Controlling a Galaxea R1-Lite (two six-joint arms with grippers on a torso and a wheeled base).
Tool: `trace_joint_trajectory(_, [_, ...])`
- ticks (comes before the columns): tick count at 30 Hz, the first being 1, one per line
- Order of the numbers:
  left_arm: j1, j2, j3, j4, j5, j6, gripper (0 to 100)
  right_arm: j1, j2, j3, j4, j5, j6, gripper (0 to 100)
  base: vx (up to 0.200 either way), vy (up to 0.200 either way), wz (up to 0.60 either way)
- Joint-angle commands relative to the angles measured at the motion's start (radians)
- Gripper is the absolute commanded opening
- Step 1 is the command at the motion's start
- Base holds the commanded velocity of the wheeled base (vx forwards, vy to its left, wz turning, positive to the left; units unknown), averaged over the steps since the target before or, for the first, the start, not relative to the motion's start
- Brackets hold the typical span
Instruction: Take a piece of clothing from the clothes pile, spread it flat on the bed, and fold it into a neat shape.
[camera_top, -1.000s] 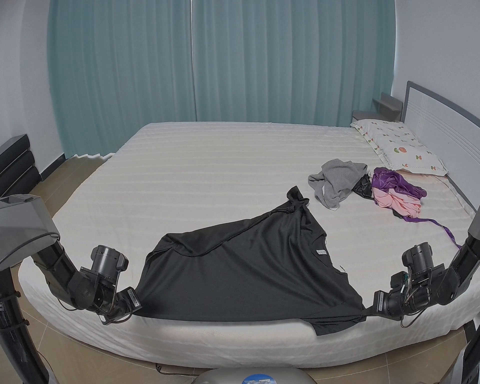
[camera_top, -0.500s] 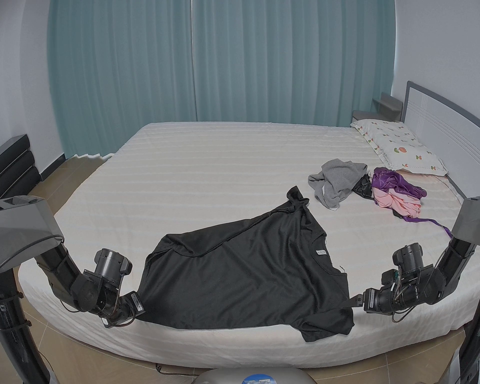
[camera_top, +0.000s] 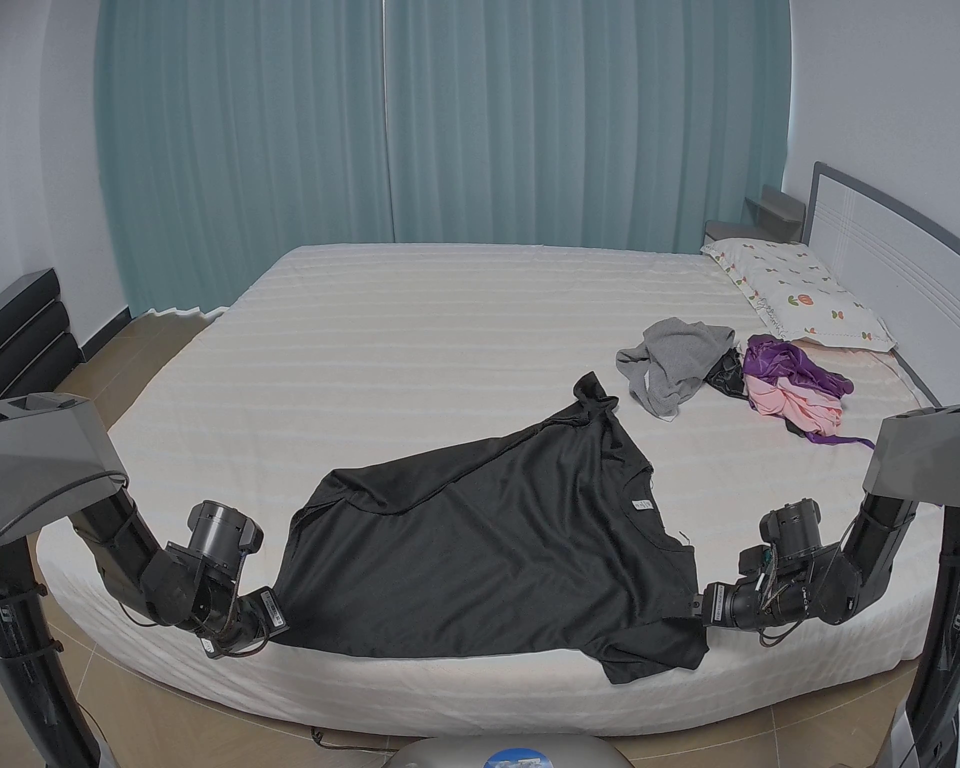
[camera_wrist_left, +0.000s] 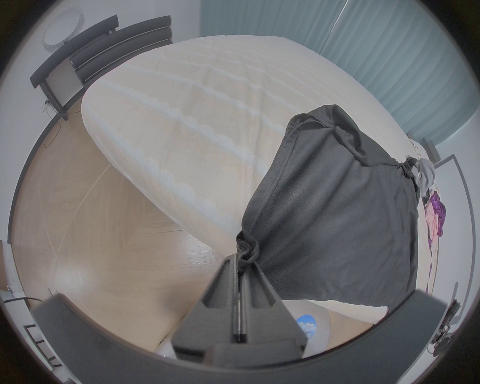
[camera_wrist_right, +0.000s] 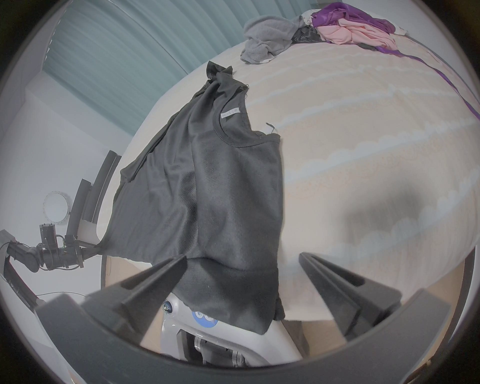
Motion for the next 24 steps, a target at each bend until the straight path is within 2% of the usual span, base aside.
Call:
trace_joint_trajectory(1, [0.0,0.003,0.002,0.0,0.001,0.007,0,0.011,0.031,-0.007,-0.009,-0.001,0.001,0,0.0,0.0,0.0])
trace_joint_trajectory(4, [0.002,0.003,0.009,-0.002,0.001,0.01,0,0.014,0.037,0.006,-0.028,-0.017,-0.003,0,0.0,0.0,0.0])
trace_joint_trajectory(8, [0.002,0.005,0.01,0.0,0.003,0.011,0,0.025,0.033,0.029,-0.027,-0.069,-0.004,0,0.0,0.0,0.0])
trace_joint_trajectory(14, [0.008,0.002,0.03,0.0,0.003,0.059,0,-0.009,-0.032,0.1,-0.024,-0.06,-0.016,0,0.0,0.0,0.0])
trace_joint_trajectory(24, [0.005,-0.008,0.042,0.043,0.006,0.079,0,-0.041,-0.056,0.137,-0.018,-0.058,-0.039,0,0.0,0.0,0.0])
